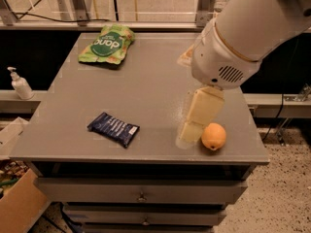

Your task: Pick rxbar blueberry

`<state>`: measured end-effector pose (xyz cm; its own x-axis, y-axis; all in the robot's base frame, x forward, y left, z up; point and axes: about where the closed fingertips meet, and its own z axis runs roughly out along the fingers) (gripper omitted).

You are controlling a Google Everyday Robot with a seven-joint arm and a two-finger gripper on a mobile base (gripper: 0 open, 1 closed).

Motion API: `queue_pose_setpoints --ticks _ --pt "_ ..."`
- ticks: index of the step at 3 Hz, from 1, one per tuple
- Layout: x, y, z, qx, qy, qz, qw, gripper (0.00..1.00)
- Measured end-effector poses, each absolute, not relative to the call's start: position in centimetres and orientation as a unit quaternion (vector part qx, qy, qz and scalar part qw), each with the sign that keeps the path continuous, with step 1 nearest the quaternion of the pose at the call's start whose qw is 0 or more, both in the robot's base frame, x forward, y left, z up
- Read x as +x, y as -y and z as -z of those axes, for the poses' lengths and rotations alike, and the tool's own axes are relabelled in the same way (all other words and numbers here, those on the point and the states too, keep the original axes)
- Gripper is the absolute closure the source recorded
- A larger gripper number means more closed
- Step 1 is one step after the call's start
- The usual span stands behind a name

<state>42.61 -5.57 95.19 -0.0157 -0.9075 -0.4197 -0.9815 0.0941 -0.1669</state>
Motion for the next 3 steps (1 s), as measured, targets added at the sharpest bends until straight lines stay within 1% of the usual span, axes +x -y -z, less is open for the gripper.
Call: queue_pose_setpoints --ticks 1,2,3 --pt "42.4 1.3 -95.0 -0.68 -0.688 -0.103 0.232 0.0" --pt "43.2 1.6 -94.2 -0.679 -0.688 -0.098 0.237 0.0" --pt "45.2 -0.1 -92.4 -0.693 -0.675 -0.09 0.238 0.0"
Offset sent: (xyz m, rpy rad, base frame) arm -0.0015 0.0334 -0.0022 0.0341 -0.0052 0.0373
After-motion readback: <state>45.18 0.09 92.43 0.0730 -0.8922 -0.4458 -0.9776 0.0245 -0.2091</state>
